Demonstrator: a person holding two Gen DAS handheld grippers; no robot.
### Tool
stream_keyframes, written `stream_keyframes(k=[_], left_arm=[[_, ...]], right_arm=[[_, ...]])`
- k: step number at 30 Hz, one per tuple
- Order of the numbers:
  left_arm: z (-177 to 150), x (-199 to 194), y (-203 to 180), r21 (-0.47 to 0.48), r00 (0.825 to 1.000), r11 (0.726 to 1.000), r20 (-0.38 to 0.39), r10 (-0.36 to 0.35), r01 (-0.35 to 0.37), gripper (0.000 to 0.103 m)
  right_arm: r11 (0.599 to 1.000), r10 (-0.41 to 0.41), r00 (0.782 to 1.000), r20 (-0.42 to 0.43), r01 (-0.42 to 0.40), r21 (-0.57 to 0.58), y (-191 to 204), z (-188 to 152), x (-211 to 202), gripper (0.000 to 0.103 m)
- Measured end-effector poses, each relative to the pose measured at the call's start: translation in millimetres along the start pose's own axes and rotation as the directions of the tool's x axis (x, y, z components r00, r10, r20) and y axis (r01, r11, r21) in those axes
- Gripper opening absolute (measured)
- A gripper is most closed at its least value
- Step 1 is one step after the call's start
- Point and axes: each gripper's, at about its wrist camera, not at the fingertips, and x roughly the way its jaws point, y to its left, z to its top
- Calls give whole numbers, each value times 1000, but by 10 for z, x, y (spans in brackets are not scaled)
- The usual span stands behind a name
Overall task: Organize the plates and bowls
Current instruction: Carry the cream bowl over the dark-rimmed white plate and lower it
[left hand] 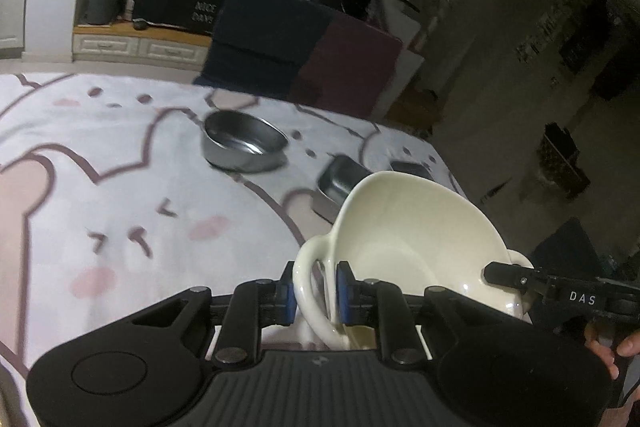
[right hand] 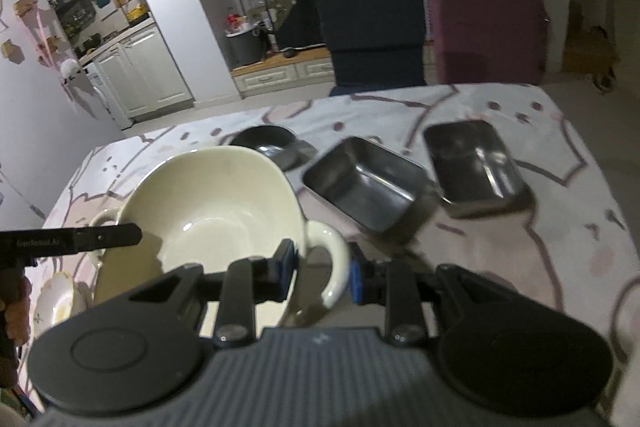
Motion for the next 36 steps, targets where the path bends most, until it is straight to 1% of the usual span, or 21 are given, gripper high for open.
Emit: stream_keyframes(k=[5,9,14,19,22,36], left_arm=[[-190,190,-137,11,999,1000,-44,-12,12,22],[-331,314,-162,-3,998,1000,-66,-22,22,23],[-438,433,-185,30,997,999,-75,13,-11,27],[-494,547,-119,40,995,999,-89,39,-36,30],[-517,612,-65,17,995,999,-99,35,-33,30],[-592,812,-34,-1,992,1000,-127,26,-27,33]], right_arm=[[999,-42,999,-27,42,15,-191,-186,-107,32],[996,-83,995,-50,83,9,-243,-233,-121,32],[993,-120,990,-76,119,-13,-275,-330,-108,32],[989,-142,984,-103,138,-47,-242,-395,-38,32],[987,-156,981,-120,149,-61,-213,-402,23,32],[978,-199,969,-148,189,-84,-233,-377,130,31]])
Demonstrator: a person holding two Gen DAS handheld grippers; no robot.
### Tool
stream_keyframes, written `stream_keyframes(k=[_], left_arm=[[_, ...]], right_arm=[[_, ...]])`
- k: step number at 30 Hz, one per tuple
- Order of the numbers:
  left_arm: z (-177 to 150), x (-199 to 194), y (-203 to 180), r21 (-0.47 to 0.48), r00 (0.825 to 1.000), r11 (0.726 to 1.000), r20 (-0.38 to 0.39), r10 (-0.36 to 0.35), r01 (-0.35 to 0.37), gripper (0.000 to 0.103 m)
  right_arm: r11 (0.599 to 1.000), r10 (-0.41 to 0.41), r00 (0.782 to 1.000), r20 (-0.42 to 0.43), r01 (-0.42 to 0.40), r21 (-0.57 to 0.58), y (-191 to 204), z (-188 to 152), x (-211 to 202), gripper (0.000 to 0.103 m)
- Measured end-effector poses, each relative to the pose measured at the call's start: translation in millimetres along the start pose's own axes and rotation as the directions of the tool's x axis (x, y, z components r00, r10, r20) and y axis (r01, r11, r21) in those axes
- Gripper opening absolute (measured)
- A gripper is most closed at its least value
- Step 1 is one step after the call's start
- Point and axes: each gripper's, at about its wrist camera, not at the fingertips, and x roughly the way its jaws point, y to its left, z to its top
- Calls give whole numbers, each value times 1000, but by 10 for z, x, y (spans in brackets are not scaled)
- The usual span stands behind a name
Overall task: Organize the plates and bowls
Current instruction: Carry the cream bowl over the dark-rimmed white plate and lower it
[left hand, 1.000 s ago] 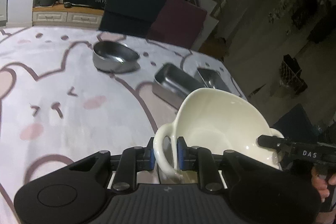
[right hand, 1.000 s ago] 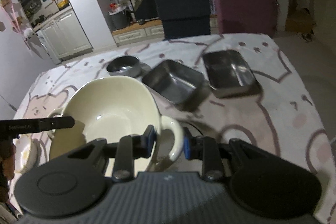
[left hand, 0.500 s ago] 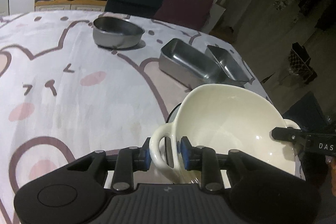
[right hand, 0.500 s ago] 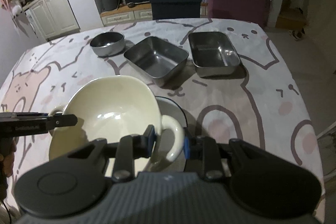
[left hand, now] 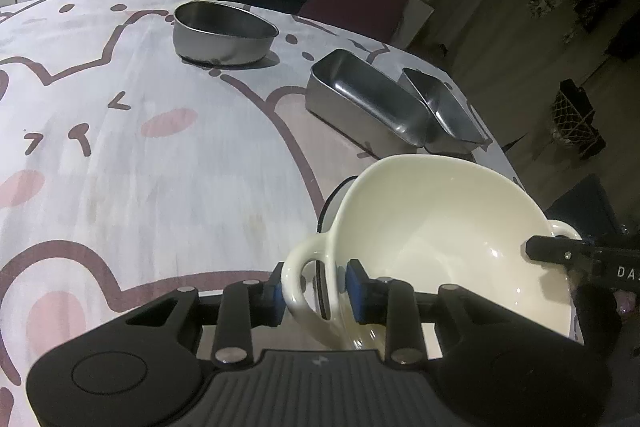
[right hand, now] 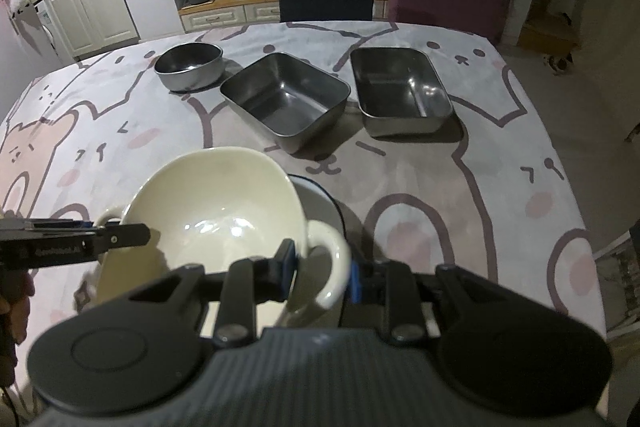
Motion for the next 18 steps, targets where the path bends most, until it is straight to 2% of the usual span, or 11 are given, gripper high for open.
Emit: stream_keyframes(k=[18], left_arm=[[-27,113,6,-15,1000,1000,-29,5,-5,35]], right_arm=[[1000,-19,1000,-13,18,-17,13,45,52,31]])
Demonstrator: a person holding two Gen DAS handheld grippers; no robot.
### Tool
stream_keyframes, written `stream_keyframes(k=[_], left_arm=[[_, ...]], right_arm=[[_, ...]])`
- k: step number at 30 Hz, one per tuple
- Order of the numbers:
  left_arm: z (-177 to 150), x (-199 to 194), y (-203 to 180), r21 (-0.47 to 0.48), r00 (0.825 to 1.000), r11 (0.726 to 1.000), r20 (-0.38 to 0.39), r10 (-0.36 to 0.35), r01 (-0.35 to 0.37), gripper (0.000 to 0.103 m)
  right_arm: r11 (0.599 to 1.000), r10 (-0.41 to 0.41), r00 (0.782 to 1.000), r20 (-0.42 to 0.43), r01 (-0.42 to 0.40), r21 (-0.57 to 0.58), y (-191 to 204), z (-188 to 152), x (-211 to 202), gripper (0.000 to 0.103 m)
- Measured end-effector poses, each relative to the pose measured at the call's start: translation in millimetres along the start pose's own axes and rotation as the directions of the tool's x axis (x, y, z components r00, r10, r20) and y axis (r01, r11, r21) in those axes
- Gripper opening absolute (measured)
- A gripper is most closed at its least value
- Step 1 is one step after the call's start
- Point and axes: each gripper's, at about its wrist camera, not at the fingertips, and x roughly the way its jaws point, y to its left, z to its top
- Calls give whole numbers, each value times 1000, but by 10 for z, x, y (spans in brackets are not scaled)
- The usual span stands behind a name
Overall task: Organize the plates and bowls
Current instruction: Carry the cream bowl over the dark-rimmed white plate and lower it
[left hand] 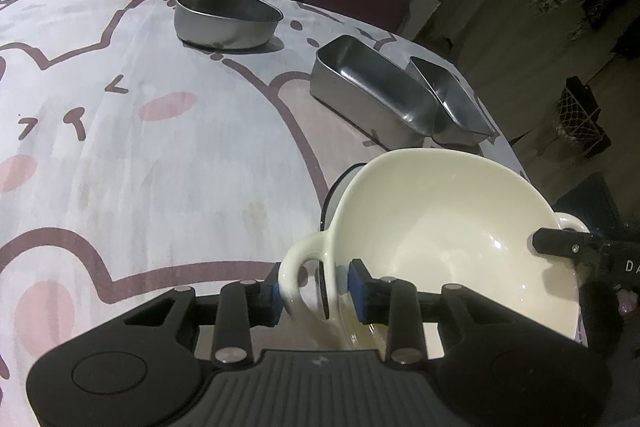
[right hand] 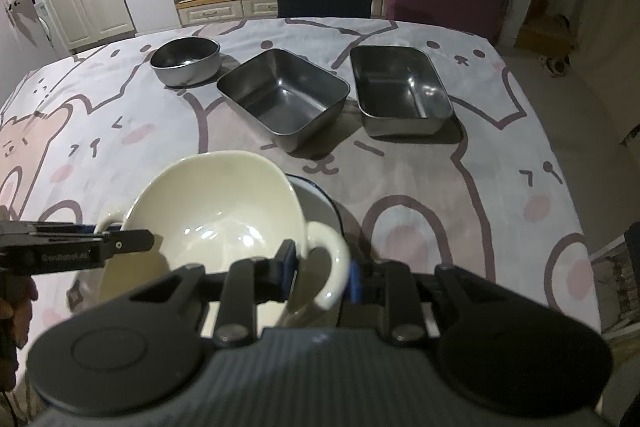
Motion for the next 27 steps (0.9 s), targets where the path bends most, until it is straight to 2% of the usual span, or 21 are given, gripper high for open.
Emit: stream_keyframes(k=[14,27], left_arm=[[1,39,-55,28,1000,999,-21,17,-16,36],[12,30,-170,97,998,994,-31,50,-47,36]], right_arm=[[1000,-19,1000,-15,19,-10,-12,0,34,31],[997,45,997,-66,-41,62,-202,3,195,32]])
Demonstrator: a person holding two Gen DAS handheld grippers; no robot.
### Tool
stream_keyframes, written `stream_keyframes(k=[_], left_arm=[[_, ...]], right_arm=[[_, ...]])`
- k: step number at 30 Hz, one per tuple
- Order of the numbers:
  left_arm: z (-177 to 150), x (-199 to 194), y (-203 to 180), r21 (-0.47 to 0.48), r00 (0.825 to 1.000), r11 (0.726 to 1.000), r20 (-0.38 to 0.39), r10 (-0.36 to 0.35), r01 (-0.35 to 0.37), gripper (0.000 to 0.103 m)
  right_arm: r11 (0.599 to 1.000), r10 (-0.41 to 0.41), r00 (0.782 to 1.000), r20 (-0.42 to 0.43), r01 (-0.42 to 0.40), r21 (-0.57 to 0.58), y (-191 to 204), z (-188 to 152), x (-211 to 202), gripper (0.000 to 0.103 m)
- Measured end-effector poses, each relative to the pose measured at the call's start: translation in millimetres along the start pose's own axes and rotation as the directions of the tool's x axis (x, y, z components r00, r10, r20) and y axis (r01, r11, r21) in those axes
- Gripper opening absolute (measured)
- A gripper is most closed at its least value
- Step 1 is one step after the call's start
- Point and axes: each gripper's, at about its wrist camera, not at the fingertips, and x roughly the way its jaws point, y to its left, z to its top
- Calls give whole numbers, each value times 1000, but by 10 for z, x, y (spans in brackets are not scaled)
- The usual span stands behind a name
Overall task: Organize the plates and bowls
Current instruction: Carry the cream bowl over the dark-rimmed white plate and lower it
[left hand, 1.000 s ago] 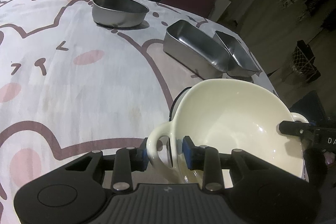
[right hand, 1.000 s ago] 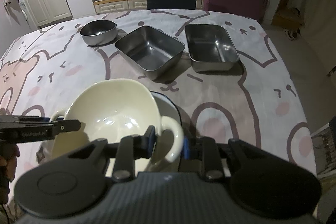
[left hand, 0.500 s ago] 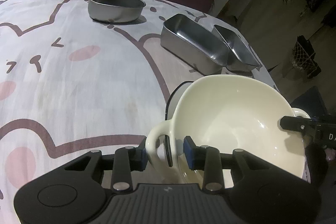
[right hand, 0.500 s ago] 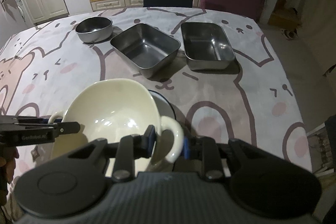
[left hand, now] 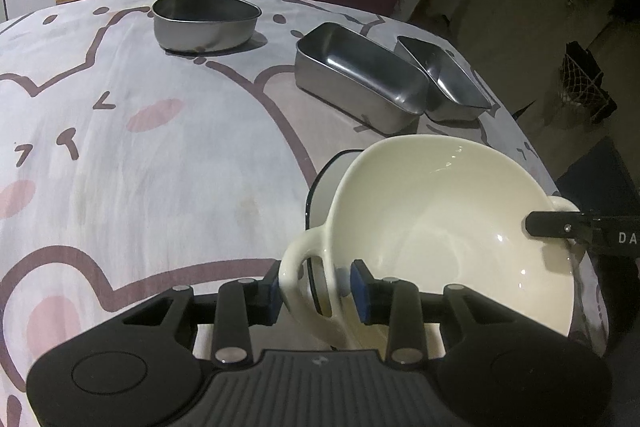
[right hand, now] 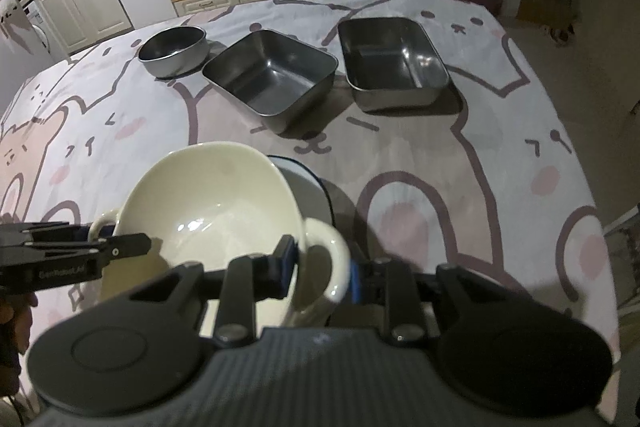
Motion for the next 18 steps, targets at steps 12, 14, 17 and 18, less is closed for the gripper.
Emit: stream_keyframes(k=[12,14,17,18], left_arm=[[0,-21,-55,19,1000,1000,-2,1,-1,37],[2,-21,-44,16,1000,1000,-3,-2,2,37],[3,-23,-36,15,1000,1000,-3,-6,6,37],[4,-24,-36,16,1000,1000,-3,-6,6,37]], right_arm=[[995,52,995,-83,-44,91,-210,-32,257,36],[997,41,996,-79,-35,76,-164,-23,248,37],[996,43,996,-81,-36,81,-161,-10,263,37],[996,43,996,-80,-36,82,-165,-9,266,37]])
